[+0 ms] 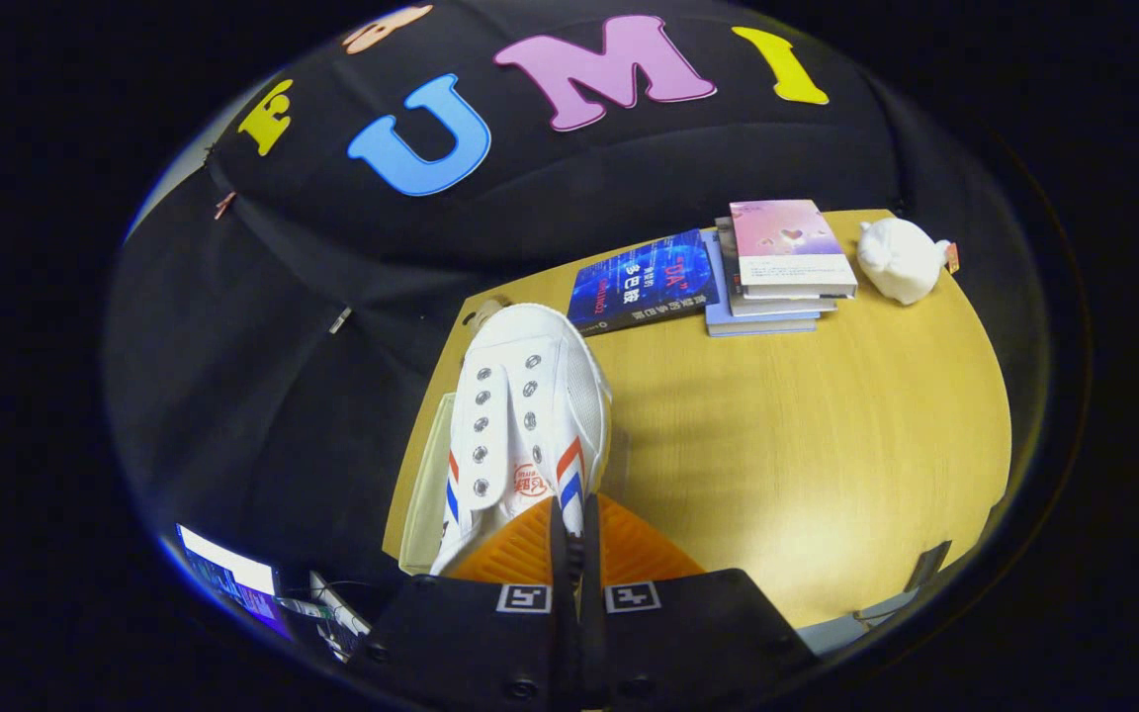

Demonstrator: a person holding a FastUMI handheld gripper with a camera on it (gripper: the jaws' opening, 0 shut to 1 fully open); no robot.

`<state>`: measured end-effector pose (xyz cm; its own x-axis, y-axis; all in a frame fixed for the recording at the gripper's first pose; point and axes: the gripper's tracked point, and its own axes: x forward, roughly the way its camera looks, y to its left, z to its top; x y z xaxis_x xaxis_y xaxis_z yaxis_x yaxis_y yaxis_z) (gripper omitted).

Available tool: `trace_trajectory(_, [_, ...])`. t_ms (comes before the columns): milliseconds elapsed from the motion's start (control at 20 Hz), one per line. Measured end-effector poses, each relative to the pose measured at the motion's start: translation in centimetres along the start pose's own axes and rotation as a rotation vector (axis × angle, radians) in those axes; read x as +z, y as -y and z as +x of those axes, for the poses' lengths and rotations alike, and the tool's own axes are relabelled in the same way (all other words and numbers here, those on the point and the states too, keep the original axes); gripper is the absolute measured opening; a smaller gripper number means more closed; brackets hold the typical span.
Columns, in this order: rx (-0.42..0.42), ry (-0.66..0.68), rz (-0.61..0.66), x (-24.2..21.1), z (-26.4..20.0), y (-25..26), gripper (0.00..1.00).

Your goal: Open the storage box then place both shoes into the box .Put the left shoe in first, then the right shoe, with the right side of both shoes facing outward in a uniform manner.

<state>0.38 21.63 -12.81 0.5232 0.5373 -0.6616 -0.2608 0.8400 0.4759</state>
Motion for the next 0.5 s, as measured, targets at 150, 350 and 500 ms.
trace_trajectory(150, [0.023, -0.049, -0.017, -1.4, 1.9, -3.2, 0.05])
trace_trajectory(350, [0.008, -0.128, -0.028, -3.8, 4.9, -5.7, 0.05])
trace_trajectory(500, [-0.031, -0.168, -0.031, -5.0, 7.1, -6.2, 0.05])
